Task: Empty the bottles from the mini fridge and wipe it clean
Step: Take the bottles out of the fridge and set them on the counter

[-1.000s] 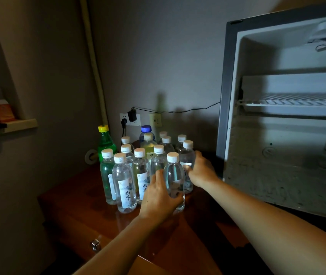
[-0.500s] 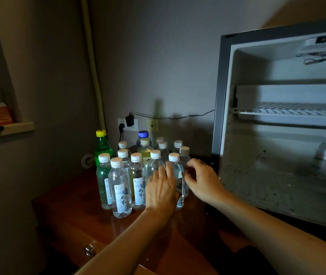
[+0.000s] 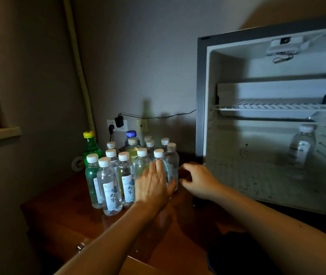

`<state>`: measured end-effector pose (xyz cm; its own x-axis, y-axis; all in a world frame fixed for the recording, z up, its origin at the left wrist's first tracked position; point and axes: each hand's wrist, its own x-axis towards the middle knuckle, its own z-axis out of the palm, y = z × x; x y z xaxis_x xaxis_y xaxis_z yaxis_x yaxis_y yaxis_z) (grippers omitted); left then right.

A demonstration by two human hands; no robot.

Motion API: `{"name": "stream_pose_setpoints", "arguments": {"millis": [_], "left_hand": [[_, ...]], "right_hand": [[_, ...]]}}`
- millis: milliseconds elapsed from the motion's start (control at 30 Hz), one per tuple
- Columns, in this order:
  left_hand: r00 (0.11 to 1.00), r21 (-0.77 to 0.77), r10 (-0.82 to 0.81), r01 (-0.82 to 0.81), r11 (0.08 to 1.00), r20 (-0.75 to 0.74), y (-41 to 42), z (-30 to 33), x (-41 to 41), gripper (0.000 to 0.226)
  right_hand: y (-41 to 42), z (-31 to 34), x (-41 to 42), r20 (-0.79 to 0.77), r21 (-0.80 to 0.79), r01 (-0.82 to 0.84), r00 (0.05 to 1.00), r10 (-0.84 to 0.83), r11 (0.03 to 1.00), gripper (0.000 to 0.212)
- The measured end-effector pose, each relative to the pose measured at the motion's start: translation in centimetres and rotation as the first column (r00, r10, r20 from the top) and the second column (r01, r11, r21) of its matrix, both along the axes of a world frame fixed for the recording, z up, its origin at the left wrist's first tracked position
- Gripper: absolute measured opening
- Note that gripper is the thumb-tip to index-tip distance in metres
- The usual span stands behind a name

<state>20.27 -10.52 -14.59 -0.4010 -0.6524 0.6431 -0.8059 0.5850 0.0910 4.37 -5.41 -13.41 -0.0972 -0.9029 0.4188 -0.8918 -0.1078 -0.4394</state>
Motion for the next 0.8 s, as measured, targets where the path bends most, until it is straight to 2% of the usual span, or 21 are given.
{"name": "stream_pose_setpoints", "arguments": {"millis": [200, 300, 400, 500, 667, 800], "left_hand": [[0.987, 0.008, -0.162, 0.162, 0.987, -0.010, 2.8, 1.4, -2.6, 0.039], [0.969, 0.035, -0.246, 0.245, 0.969, 0.014, 3.8, 1.6, -5.1, 0.034], [0.951, 0.076, -0.304, 0.299, 0.951, 0.063, 4.7, 1.6, -8.2, 0.043], [0.924, 0.133, -0.375, 0.364, 0.922, 0.068, 5.5, 1.4, -11.4, 0.053], [0.849, 0.322, -0.526, 0.489, 0.811, 0.037, 6.7, 0.9, -16.5, 0.073], [0.841, 0.475, -0.540, 0.492, 0.730, -0.041, 7.2, -0.4, -20.5, 0.078]], "right_hand": [[4.0, 1.6, -3.8, 0.030, 0.022, 0.117, 0.993, -0.117, 0.993, 0.012], [6.2, 2.4, -5.9, -0.012, 0.032, 0.208, 0.978, -0.208, 0.978, 0.028], [8.5, 2.8, -8.3, -0.108, 0.067, 0.295, 0.952, -0.287, 0.953, 0.045], [10.3, 2.6, -10.8, -0.224, 0.152, 0.435, 0.890, -0.398, 0.887, 0.064], [12.0, 2.8, -14.8, -0.310, 0.220, 0.580, 0.804, -0.507, 0.784, 0.072], [12.6, 3.9, -17.4, -0.333, 0.199, 0.667, 0.735, -0.591, 0.718, 0.073]]}}
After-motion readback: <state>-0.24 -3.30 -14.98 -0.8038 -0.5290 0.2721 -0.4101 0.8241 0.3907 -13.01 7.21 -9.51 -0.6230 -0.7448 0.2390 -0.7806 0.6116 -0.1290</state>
